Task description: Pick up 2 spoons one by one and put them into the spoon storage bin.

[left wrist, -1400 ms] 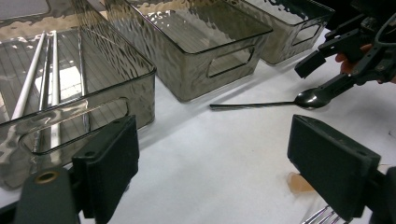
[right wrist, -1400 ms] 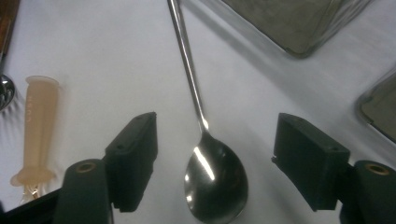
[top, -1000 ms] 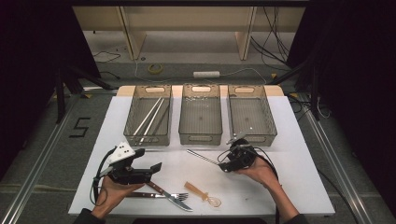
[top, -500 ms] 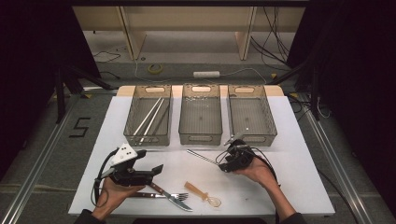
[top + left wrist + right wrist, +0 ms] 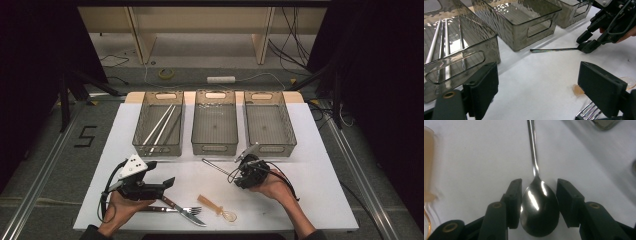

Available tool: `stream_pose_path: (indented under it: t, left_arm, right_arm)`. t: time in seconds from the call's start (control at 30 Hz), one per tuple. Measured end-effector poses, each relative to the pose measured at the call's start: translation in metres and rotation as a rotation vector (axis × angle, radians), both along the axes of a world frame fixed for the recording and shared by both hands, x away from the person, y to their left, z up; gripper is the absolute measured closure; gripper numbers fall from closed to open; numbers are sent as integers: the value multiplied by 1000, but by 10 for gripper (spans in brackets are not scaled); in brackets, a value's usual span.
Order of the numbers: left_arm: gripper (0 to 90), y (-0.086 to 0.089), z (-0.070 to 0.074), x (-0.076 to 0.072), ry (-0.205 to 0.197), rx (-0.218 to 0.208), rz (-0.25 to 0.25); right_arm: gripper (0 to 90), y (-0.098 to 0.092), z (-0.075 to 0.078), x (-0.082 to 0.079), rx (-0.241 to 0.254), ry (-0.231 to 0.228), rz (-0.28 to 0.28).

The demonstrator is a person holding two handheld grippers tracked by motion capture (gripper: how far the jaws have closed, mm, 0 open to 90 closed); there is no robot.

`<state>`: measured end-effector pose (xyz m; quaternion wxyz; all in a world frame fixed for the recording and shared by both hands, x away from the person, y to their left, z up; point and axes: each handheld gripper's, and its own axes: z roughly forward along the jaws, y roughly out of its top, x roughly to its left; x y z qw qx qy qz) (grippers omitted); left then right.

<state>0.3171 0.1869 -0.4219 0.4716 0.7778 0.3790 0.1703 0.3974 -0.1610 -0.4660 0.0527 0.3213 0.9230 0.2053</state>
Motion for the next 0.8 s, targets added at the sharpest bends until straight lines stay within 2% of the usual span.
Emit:
stream_pose_path:
  t: [0.53,0.8]
  left_arm:
    - [168,-2,0,-2,-13,19,-3]
    - [169,-2,0,-2,-19,31,-11]
  right_arm:
    - [584,-3,3,-1,-24,28,37]
    - [557,-9,4,4,11,71,10]
